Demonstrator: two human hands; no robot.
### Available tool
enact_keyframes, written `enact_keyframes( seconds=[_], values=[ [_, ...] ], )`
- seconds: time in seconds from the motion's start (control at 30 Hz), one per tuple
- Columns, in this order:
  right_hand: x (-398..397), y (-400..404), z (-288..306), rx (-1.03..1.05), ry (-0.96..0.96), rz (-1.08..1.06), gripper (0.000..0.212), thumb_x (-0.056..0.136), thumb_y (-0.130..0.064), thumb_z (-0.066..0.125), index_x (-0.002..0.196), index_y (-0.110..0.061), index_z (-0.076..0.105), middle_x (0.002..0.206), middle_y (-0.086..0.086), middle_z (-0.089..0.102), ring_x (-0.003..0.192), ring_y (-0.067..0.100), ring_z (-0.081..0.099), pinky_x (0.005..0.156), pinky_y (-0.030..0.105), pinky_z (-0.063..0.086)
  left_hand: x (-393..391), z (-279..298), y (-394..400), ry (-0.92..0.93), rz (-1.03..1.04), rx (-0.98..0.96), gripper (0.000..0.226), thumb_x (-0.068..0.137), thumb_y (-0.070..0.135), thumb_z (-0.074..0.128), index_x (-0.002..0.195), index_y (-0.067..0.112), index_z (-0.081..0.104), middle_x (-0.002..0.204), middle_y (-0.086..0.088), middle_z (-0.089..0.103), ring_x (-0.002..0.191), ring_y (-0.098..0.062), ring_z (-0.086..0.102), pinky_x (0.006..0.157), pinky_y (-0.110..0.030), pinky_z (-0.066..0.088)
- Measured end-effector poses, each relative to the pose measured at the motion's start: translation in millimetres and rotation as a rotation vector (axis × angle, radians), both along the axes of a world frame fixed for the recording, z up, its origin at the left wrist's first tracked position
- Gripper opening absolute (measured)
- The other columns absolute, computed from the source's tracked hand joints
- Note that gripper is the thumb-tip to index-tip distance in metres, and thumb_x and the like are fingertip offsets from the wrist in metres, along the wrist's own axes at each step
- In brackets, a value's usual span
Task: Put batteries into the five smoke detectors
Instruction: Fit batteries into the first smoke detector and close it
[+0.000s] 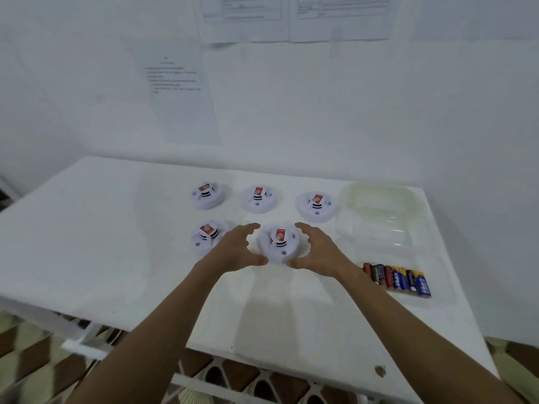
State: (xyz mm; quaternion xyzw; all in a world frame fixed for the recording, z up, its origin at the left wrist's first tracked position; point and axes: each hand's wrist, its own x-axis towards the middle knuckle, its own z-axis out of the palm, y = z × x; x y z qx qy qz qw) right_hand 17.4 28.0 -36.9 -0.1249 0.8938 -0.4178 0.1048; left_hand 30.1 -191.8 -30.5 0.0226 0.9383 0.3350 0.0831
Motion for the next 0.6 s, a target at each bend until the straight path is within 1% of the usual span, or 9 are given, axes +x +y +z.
enact_keyframes(
  seconds=[0.07, 0.13, 0.17, 0.23, 0.27, 0.37, 0.47, 0.53, 0.6],
  values=[
    [-2, -3, -4, -0.01, -0.025, 0.008, 0.069, 0.068, -0.011, 0.089, 0.126, 0.0, 0.053, 0.123, 0.013, 0.063, 0.112, 0.031, 0.059, 0.094, 0.042, 0.048, -4, 0, 3, 0.003, -0.021, -0.006, 0.082, 0.071, 0.025, 0.085, 0.141, 0.011, 0.043, 0.131, 0.0, 0.055, 0.104, -0.014, 0.056, 0.073, -0.014, 0.041],
    [-5, -5, -8, -0.025, -0.041, -0.001, 0.074, 0.071, -0.007, 0.087, 0.133, 0.001, 0.048, 0.129, 0.013, 0.059, 0.118, 0.03, 0.056, 0.096, 0.038, 0.045, -11, 2, 4, -0.008, -0.08, -0.019, 0.066, 0.07, 0.023, 0.085, 0.125, 0.004, 0.054, 0.1, 0.006, 0.058, 0.084, -0.01, 0.055, 0.065, -0.01, 0.042],
    [-6, -7, -11, -0.038, -0.05, -0.021, 0.077, 0.07, -0.008, 0.088, 0.135, 0.0, 0.047, 0.129, 0.012, 0.058, 0.119, 0.03, 0.055, 0.097, 0.038, 0.046, -14, 2, 3, -0.02, -0.1, -0.028, 0.06, 0.066, 0.029, 0.086, 0.112, 0.004, 0.058, 0.092, 0.008, 0.057, 0.08, -0.012, 0.056, 0.067, -0.016, 0.046],
    [-6, -11, -9, -0.038, -0.058, -0.051, 0.089, 0.067, -0.013, 0.091, 0.141, -0.008, 0.043, 0.132, 0.004, 0.055, 0.122, 0.026, 0.055, 0.099, 0.037, 0.048, -26, -6, -1, -0.021, -0.136, -0.044, 0.059, 0.055, 0.044, 0.084, 0.097, 0.009, 0.061, 0.088, 0.004, 0.064, 0.08, -0.016, 0.061, 0.072, -0.035, 0.053],
    [-7, -12, -10, -0.041, -0.061, -0.054, 0.096, 0.065, -0.017, 0.092, 0.145, -0.013, 0.04, 0.138, 0.001, 0.053, 0.125, 0.025, 0.054, 0.102, 0.038, 0.048, -29, -10, -4, -0.025, -0.144, -0.042, 0.056, 0.053, 0.044, 0.084, 0.094, 0.014, 0.061, 0.087, 0.005, 0.065, 0.079, -0.013, 0.062, 0.072, -0.036, 0.054],
    [-9, -15, -18, -0.057, -0.07, -0.083, 0.101, 0.062, -0.017, 0.094, 0.146, -0.017, 0.038, 0.141, 0.0, 0.05, 0.127, 0.022, 0.052, 0.104, 0.044, 0.047, -37, -20, -10, -0.041, -0.211, -0.014, 0.043, 0.061, 0.032, 0.086, 0.095, 0.021, 0.063, 0.084, 0.011, 0.066, 0.073, -0.005, 0.06, 0.064, -0.017, 0.048],
    [-4, -19, -15, -0.03, -0.048, -0.119, 0.092, 0.064, -0.008, 0.093, 0.141, -0.009, 0.043, 0.128, 0.001, 0.051, 0.12, 0.023, 0.052, 0.102, 0.039, 0.047, -41, -25, -12, -0.009, -0.262, 0.046, 0.041, 0.061, 0.031, 0.086, 0.096, 0.02, 0.068, 0.086, 0.008, 0.069, 0.074, -0.009, 0.062, 0.067, -0.028, 0.051],
    [-3, -21, -14, 0.016, -0.031, -0.104, 0.088, 0.064, -0.009, 0.092, 0.139, -0.004, 0.044, 0.126, 0.01, 0.051, 0.119, 0.026, 0.048, 0.101, 0.037, 0.045, -41, -24, -13, 0.005, -0.295, 0.08, 0.044, 0.063, 0.027, 0.087, 0.101, 0.018, 0.067, 0.088, 0.012, 0.066, 0.073, -0.005, 0.056, 0.069, -0.028, 0.049],
    [0, -22, -12, 0.049, -0.028, -0.074, 0.096, 0.066, -0.016, 0.092, 0.145, -0.011, 0.038, 0.126, 0.005, 0.043, 0.123, 0.022, 0.04, 0.104, 0.034, 0.041, -40, -22, -13, 0.004, -0.325, 0.123, 0.057, 0.063, 0.028, 0.088, 0.114, 0.028, 0.063, 0.095, 0.019, 0.06, 0.081, -0.005, 0.054, 0.073, -0.026, 0.048]
  ],
)
